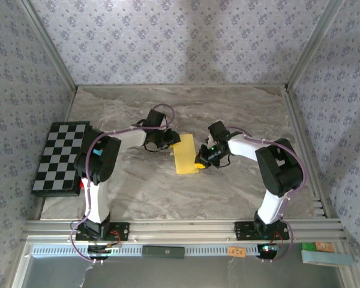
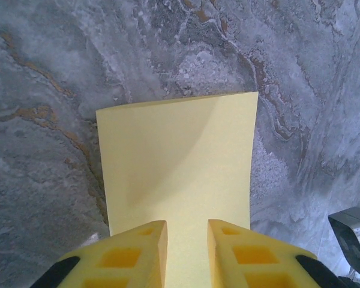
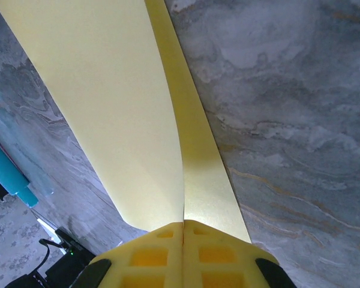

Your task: Fold a paper plane with a square sheet of paper (pick it up from the middle)

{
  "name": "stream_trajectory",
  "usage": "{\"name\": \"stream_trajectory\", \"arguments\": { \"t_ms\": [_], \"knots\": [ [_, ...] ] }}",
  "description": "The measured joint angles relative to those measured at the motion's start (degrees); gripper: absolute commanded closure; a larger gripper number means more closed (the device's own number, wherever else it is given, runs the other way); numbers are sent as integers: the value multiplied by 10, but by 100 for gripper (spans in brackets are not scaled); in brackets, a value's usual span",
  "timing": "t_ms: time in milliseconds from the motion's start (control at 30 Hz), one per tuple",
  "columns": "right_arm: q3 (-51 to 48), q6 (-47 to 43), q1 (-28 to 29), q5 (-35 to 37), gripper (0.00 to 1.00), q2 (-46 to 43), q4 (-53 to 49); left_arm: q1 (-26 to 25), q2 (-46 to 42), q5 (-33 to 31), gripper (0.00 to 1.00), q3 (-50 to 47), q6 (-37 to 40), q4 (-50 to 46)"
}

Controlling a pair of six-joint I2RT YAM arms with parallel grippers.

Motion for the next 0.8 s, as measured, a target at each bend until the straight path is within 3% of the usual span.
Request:
{"name": "stream_trajectory", "arguments": {
  "t_ms": [367, 800],
  "knots": [
    [31, -6, 4, -4, 100, 5, -3, 0, 24, 0, 81, 7, 2, -18],
    [74, 40, 36, -6, 100, 61, 73, 0, 24, 0, 82, 7, 2, -18]
  ]
}}
